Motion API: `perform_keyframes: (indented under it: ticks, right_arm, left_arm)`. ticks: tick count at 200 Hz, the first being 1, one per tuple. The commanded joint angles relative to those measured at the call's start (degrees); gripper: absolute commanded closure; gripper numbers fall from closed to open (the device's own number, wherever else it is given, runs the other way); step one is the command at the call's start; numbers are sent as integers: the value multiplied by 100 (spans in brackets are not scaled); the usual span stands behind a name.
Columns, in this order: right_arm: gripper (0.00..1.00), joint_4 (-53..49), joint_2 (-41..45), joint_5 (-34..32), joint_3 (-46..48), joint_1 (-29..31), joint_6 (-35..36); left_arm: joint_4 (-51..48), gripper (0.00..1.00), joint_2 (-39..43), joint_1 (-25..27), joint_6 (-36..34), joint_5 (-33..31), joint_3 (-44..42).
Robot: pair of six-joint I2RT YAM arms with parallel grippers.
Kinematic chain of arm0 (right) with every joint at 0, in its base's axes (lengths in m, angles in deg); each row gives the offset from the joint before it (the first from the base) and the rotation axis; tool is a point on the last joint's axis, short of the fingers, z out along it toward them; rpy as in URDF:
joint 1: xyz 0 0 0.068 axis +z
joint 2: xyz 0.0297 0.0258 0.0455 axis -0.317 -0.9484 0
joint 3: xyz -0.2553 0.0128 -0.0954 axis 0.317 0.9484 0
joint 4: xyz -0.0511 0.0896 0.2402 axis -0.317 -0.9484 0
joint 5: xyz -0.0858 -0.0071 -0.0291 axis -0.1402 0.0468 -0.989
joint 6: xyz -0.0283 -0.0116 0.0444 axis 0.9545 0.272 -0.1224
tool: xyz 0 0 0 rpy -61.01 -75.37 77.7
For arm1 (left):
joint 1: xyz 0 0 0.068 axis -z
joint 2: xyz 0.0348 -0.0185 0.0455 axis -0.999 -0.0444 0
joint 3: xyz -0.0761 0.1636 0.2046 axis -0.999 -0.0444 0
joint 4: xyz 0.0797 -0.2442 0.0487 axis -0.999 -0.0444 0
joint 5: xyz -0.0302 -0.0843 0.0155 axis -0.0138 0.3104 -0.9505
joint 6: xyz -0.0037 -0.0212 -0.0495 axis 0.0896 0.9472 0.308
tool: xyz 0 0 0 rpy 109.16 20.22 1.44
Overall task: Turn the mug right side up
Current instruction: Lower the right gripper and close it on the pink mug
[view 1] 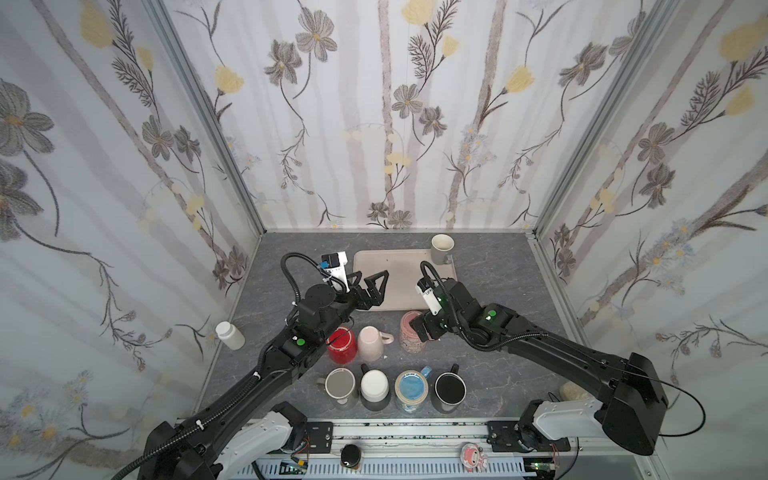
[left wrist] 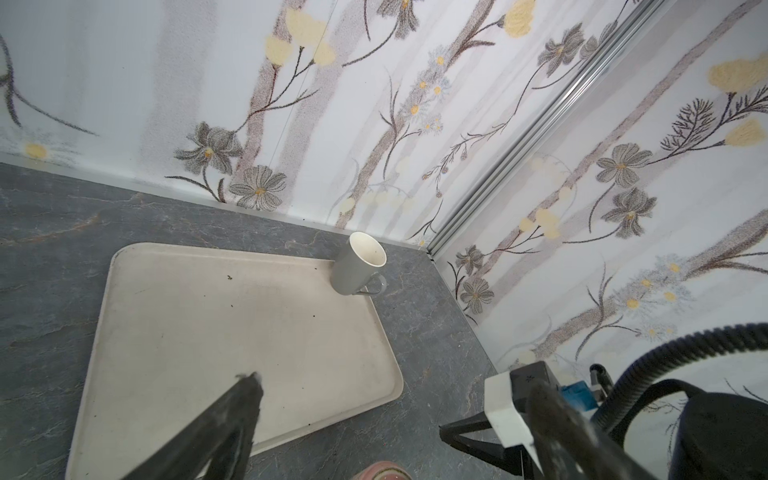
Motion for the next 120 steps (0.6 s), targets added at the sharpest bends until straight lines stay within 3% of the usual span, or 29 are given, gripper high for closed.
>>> perform_keyframes:
  ticks: [1,79,120]
  right_arm:
    - [0,-368,-89,-408,12,203,153]
    - [0,112,-684,-570,-277,318,260]
    - [0,184,-1211,-967,-625,195,-140]
  left_arm:
    - [55,0,13,-4,23,-43,41]
    - [-14,0,98,-14,-4,-50,29]
    - [-54,0,109,-19,-26,-70,47]
